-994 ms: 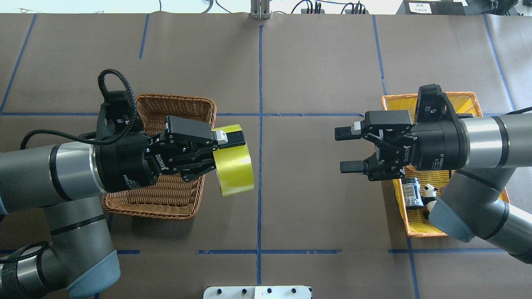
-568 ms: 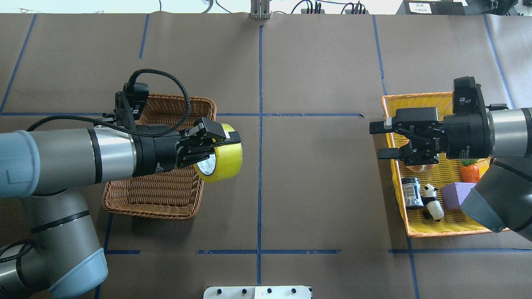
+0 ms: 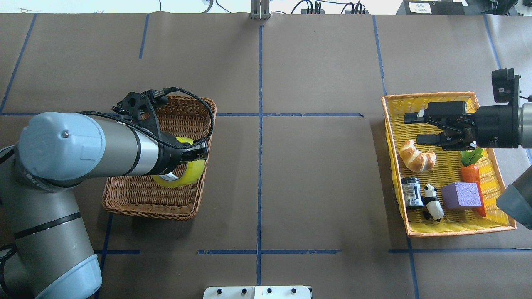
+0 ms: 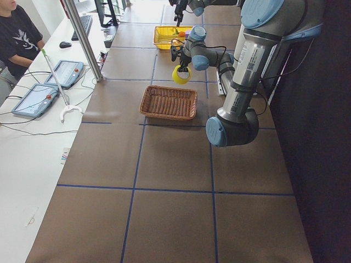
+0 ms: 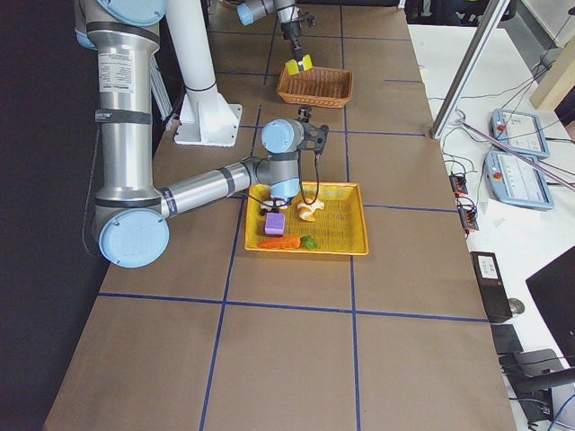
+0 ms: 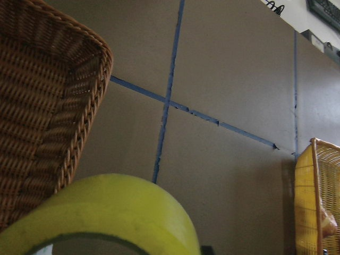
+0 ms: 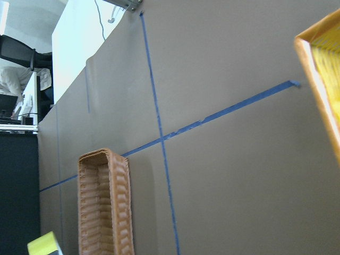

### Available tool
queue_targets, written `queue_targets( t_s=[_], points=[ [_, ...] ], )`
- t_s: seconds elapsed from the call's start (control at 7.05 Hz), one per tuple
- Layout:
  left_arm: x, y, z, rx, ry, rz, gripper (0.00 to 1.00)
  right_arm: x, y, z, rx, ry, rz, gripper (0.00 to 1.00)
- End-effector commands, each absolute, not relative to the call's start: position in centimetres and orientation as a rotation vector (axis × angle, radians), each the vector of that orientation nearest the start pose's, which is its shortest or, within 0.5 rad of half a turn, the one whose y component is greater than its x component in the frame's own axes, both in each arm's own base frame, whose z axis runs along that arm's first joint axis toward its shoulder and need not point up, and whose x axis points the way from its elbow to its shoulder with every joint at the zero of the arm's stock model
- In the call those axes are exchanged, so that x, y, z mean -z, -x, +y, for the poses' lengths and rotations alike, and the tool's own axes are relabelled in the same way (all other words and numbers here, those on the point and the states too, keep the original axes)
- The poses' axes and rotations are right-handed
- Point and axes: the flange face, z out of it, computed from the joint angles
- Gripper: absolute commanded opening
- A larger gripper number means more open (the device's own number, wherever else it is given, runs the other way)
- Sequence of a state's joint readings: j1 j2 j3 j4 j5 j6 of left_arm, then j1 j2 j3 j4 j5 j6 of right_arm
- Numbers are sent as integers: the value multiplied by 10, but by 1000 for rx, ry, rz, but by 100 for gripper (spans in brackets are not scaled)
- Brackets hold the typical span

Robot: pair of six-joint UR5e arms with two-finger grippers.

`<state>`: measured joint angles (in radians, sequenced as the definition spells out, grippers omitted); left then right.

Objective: Move tape to another basket

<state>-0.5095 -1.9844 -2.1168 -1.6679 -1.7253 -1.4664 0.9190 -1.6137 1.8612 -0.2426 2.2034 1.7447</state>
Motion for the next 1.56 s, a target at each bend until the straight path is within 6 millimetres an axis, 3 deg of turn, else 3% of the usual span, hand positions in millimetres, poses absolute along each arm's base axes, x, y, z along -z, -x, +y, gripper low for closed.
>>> queue_targets(
  t_s=[0.0, 0.14, 0.28, 0.43, 0.71, 1.42],
  points=[
    [-228, -402, -394, 201, -205, 841, 0, -418, 195, -400, -316, -126, -1462, 100],
    [-255, -414, -423, 214, -110, 805, 0, -429, 192, -394, -303, -131, -1440, 100],
    [-267, -429, -456, 185, -32, 789, 0, -430, 193, -392, -300, -129, -1438, 100],
    [-286, -437, -466, 167, 11, 765, 0, -431, 193, -392, -300, -127, -1436, 100],
    [-306, -455, -467, 141, 116, 782, 0, -431, 195, -392, -300, -128, -1436, 100],
    [-320, -480, -470, 111, 101, 830, 3, -432, 197, -391, -301, -128, -1434, 100]
  ],
)
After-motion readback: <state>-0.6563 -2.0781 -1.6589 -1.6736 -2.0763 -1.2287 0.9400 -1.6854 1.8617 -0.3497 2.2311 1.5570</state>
